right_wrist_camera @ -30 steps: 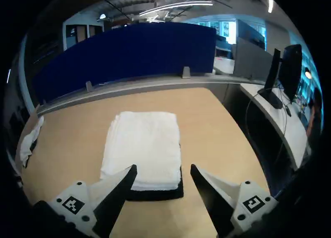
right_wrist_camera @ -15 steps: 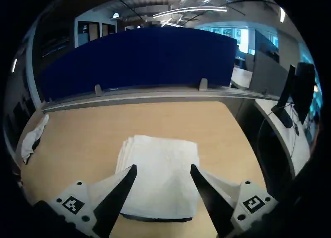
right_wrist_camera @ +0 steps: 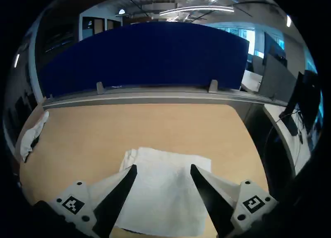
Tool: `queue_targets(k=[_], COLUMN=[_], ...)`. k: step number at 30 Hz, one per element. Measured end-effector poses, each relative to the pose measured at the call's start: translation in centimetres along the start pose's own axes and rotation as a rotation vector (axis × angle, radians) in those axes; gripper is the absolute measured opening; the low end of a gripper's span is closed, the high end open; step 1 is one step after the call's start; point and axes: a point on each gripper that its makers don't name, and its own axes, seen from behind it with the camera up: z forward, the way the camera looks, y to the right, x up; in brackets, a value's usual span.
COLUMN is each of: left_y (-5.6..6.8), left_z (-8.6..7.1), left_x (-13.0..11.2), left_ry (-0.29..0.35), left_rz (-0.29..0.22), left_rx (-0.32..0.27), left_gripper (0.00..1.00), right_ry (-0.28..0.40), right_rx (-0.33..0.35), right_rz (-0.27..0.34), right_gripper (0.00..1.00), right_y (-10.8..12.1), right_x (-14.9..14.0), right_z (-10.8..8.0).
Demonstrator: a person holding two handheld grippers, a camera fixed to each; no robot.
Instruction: Fold towel
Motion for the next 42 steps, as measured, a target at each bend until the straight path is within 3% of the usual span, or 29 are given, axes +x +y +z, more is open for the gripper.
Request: queue_targets(k=[12, 24, 31, 42], left_y=[-0.6, -0.4, -0.5, -1.5], left_z=[-0.1, -0.3, -0.3, 0.2], left_x=[-0.7, -0.6, 0.0, 2.0], left_ry=[-0.012, -0.008, 0.003, 0.045], left_rz=[-0.001, -0.004, -0.013, -0.013], left_rx=[0.020, 0.019, 0.010, 0.002], left_gripper=[0.87, 0.87, 0.87, 0.87], right_ry=[-0.065, -0.081, -0.010, 0.128], right_rx=[0.017, 0.025, 0.033, 0.030], right_rz=[-0.025, -0.029, -0.017, 0.060], right_gripper=[1.00, 1.00, 1.00, 1.00], right_y=[-0.7, -0.7, -1.4, -3.0], right_x=[-1.6, -1.9, 0.4, 1.9], right_z=[3.4, 3.9, 1.2, -6.7])
